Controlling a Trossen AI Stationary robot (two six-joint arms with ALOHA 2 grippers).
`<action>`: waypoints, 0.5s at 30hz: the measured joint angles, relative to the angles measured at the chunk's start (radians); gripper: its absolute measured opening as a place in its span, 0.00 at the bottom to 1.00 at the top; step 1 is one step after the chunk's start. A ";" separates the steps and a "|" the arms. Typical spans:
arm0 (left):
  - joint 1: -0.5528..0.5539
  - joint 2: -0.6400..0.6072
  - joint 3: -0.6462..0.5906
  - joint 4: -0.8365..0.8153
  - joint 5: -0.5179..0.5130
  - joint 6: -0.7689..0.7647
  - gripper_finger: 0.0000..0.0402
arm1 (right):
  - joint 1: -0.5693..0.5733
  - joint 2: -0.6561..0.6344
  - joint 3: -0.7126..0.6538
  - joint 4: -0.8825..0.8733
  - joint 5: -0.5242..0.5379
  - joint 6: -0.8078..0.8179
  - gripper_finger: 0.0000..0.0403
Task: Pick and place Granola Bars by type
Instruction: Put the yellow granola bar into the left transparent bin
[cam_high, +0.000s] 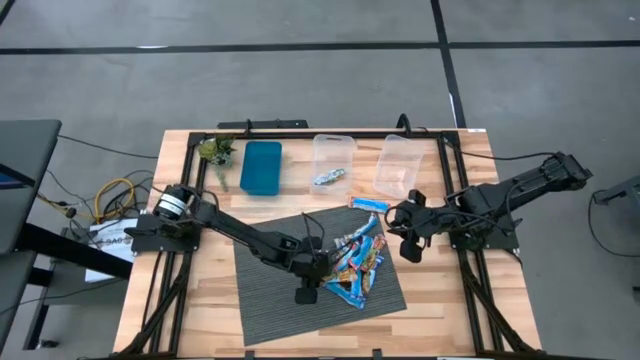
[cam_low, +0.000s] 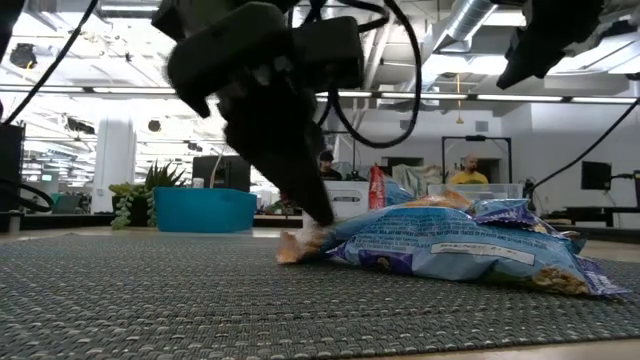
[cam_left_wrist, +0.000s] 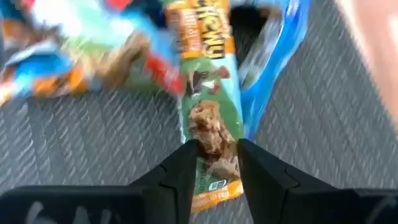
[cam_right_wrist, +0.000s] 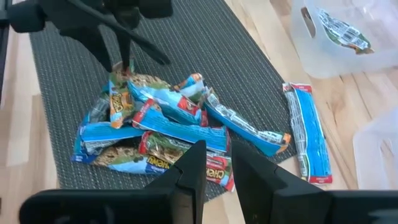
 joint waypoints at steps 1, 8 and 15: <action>-0.001 0.006 0.000 0.005 0.006 -0.004 0.30 | 0.000 0.000 0.000 0.001 0.000 0.000 0.17; -0.001 0.033 0.000 0.039 0.020 -0.010 0.38 | 0.000 -0.001 0.000 0.005 0.000 0.000 0.17; -0.001 0.033 0.004 0.023 0.011 -0.047 0.24 | 0.000 -0.001 0.000 0.014 0.000 0.000 0.17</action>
